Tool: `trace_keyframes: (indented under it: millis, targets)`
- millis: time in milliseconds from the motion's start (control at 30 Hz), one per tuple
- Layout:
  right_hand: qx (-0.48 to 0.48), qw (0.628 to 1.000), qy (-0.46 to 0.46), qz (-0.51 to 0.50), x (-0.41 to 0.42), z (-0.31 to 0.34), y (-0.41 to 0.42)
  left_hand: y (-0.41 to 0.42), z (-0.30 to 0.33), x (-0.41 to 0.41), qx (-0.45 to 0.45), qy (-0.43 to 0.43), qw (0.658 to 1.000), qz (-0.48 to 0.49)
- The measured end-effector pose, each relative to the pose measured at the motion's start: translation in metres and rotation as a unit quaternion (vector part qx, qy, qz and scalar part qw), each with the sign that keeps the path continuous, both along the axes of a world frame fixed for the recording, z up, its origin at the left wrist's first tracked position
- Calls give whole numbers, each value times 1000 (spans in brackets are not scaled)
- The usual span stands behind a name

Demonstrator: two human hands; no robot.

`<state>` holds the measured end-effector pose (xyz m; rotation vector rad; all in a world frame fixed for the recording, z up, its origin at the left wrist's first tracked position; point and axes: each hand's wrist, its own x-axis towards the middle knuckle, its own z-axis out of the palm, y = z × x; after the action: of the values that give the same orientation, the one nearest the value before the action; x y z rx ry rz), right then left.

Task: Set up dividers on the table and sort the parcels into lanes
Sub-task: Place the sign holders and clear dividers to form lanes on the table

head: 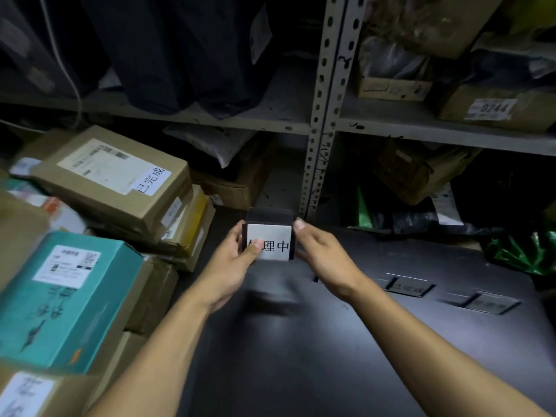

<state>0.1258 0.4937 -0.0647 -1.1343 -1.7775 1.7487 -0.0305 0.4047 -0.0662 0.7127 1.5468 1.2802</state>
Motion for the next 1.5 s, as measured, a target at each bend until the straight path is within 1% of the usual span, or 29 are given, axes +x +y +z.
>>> trace_keyframes:
  millis: [100, 167, 333, 467, 567, 667, 933, 1000, 1100, 1200, 1300, 1400, 1500]
  targets:
    - [48, 996, -58, -43, -14, -18, -7, 4, -10, -9, -41, 24, 999, -14]
    - [80, 990, -101, -54, -23, -34, -11, 6, -19, -15, -72, 53, 996, -22]
    - [115, 980, -159, -38, -46, -74, -13, 19, -53, -30, -159, 146, 976, 6]
    - [116, 977, -178, -19, -65, -102, -9, 23, -78, -41, -197, 197, 960, 17]
    - [113, 975, -189, -18, -74, -117, -7, 25, -95, -46, -218, 200, 955, 15]
    - [121, 972, -199, -14, -76, -127, -8, 30, -106, -48, -214, 186, 959, 14]
    - [124, 969, -212, 7, -76, -136, -4, 37, -115, -56, -218, 162, 962, -19]
    - [121, 968, -217, 20, -74, -132, -4, 34, -112, -57, -226, 157, 961, -21]
    - [122, 967, -222, 9, -67, -115, -11, 27, -95, -59, -220, 166, 961, -19]
    - [147, 967, -206, -2, -56, -78, -27, 19, -60, -58, -173, 181, 968, -2]
    - [178, 965, -191, 0, -44, -37, -52, -1, -21, -48, -109, 169, 979, 24]
    - [161, 973, -166, -15, -34, -2, -87, -32, 13, -30, -72, 147, 984, 64]
    - [143, 977, -155, -27, -24, 24, -130, -73, 36, -5, -59, 162, 983, 64]
